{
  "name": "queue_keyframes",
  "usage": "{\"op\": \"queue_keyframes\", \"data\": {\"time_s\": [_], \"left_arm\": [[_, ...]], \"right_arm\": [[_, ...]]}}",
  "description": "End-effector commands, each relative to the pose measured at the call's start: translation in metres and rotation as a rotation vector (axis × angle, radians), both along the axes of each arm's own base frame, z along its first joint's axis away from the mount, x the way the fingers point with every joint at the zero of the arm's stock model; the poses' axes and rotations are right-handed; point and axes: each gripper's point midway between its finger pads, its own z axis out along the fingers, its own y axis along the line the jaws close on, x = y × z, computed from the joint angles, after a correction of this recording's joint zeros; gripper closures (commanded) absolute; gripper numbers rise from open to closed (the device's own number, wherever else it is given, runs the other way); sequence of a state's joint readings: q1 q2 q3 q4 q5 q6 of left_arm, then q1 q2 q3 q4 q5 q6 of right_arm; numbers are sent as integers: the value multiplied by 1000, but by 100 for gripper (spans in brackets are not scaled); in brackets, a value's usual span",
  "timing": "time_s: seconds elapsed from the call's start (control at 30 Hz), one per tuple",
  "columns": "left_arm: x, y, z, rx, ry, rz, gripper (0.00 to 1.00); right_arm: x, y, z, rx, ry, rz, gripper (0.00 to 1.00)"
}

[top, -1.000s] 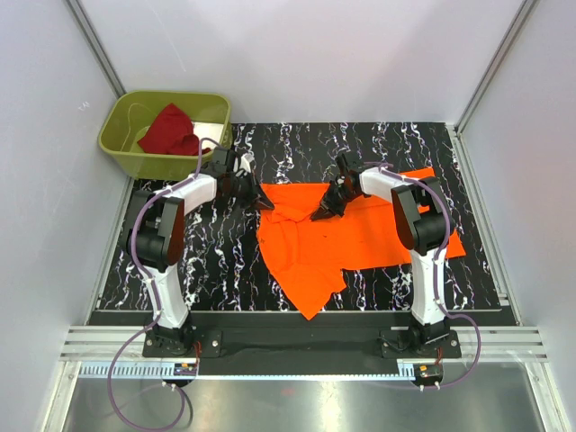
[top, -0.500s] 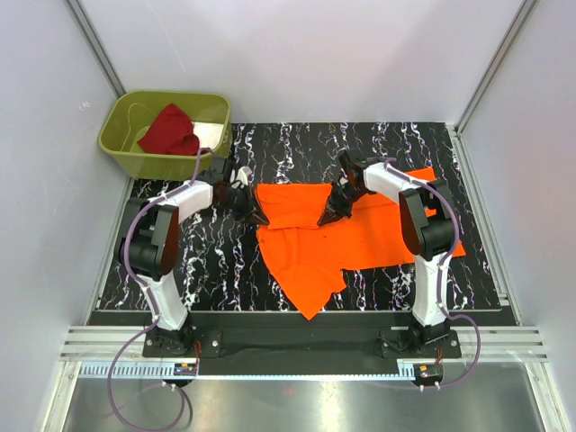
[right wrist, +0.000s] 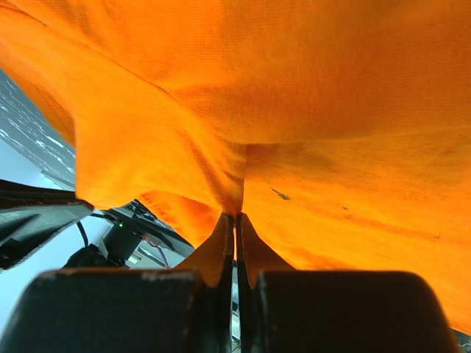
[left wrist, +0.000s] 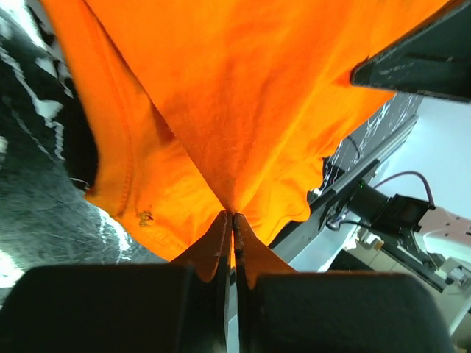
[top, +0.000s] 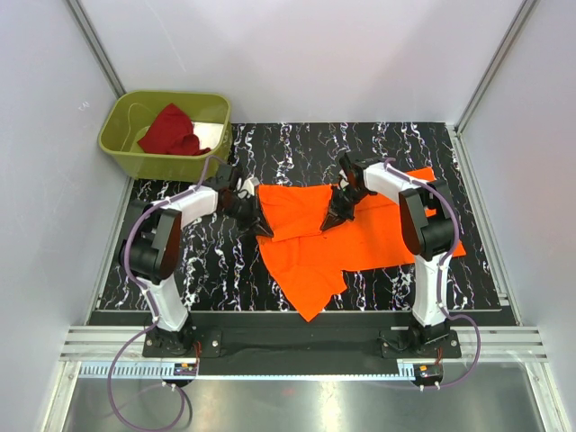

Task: Fold and stack the t-shirts
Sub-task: Fold the tshirt

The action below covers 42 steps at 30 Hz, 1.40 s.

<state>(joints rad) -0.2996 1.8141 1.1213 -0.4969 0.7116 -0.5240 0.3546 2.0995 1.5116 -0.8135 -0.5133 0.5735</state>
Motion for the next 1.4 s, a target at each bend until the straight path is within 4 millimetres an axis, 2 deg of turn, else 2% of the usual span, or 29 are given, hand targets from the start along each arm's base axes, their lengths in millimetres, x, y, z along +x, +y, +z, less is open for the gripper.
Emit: {"op": "queue_keyframes", "data": {"time_s": [0.0, 0.17, 0.33, 0.73, 0.93, 1.0, 1.1, 1.17, 1.2, 1.27, 1.3, 1.37], "left_arm": [[-11, -8, 19, -57, -15, -36, 96], [-23, -8, 18, -56, 10, -58, 96], [-27, -8, 20, -51, 4, -74, 96], [-34, -14, 8, -43, 30, -119, 95], [-41, -8, 3, -13, 44, -134, 94], [-41, -8, 4, -13, 42, -134, 89], [-39, -6, 11, -1, 3, -138, 72], [-33, -2, 26, 24, -65, -148, 57], [-22, 2, 34, 61, -122, -139, 52], [-13, 10, 52, 102, -199, -136, 42], [3, 15, 64, 144, -264, -114, 40], [21, 26, 80, 173, -334, -67, 36]], "right_arm": [[7, -1, 12, 11, -32, 19, 100], [14, -6, 11, 15, -33, 9, 100], [16, -8, 9, 26, -23, 13, 100], [0, -7, 10, 65, 47, 45, 100], [-5, -10, 8, 48, 56, 44, 100], [-5, -9, 7, 51, 57, 46, 100], [-5, -10, 5, 46, 66, 49, 100], [-7, -13, 6, 32, 69, 54, 100], [-8, -14, 9, 25, 59, 65, 99], [-10, -20, 12, -3, 43, 69, 96], [-10, -22, 17, -8, 24, 74, 95], [-11, -27, 21, -36, 7, 77, 87]]}}
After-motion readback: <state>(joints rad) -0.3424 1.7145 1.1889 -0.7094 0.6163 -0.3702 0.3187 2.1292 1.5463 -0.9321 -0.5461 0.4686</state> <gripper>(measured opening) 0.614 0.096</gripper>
